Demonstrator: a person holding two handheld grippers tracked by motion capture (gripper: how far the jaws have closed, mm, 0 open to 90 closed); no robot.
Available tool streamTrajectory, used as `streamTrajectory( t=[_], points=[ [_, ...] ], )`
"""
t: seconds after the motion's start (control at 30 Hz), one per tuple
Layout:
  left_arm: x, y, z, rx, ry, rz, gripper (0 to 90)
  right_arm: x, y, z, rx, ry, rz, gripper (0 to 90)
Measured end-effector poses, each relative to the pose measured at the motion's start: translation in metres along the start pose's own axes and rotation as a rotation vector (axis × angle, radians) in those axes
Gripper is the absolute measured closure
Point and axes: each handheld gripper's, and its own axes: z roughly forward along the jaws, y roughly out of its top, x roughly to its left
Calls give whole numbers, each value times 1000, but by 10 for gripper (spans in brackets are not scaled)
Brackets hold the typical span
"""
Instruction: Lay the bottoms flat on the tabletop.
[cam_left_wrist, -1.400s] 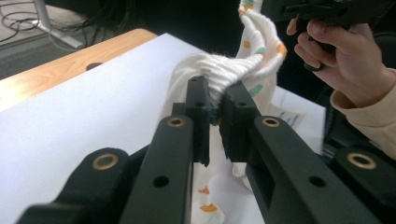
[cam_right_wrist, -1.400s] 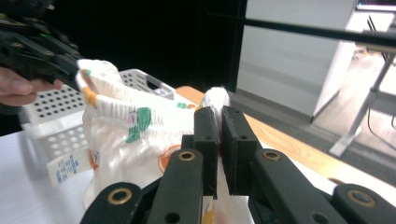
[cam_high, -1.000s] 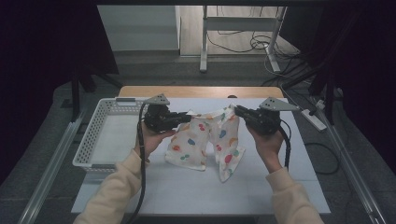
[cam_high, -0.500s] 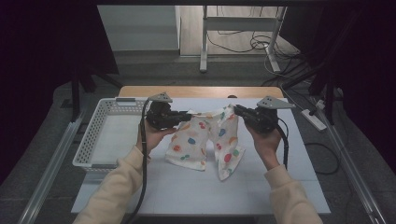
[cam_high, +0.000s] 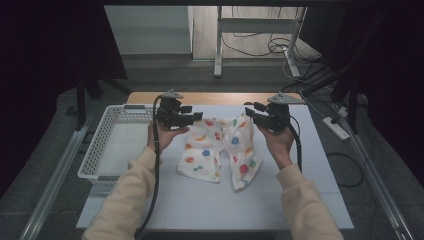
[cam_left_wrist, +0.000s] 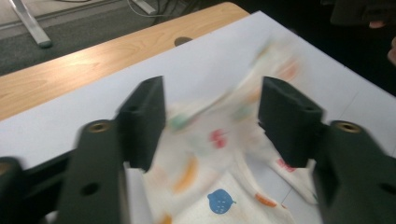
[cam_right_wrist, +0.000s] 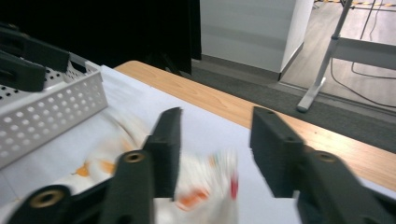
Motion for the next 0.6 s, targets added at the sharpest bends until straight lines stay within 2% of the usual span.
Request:
streamTrajectory(
  t=[0.1, 0.23, 0.3, 0.6],
  points=[
    [-3, -3, -3, 6, -15, 21, 409, 0, -4, -1, 22, -2, -12, 466],
    [-9, -9, -6, 14, -42, 47, 425, -3, -14, -5, 32, 23, 27, 466],
    [-12, -13, -8, 16, -51, 61, 431, -2, -16, -7, 40, 31, 27, 466],
    [-18, -29, -16, 7, -83, 88, 438, 0, -24, -25, 36, 83, 33, 470]
  ],
)
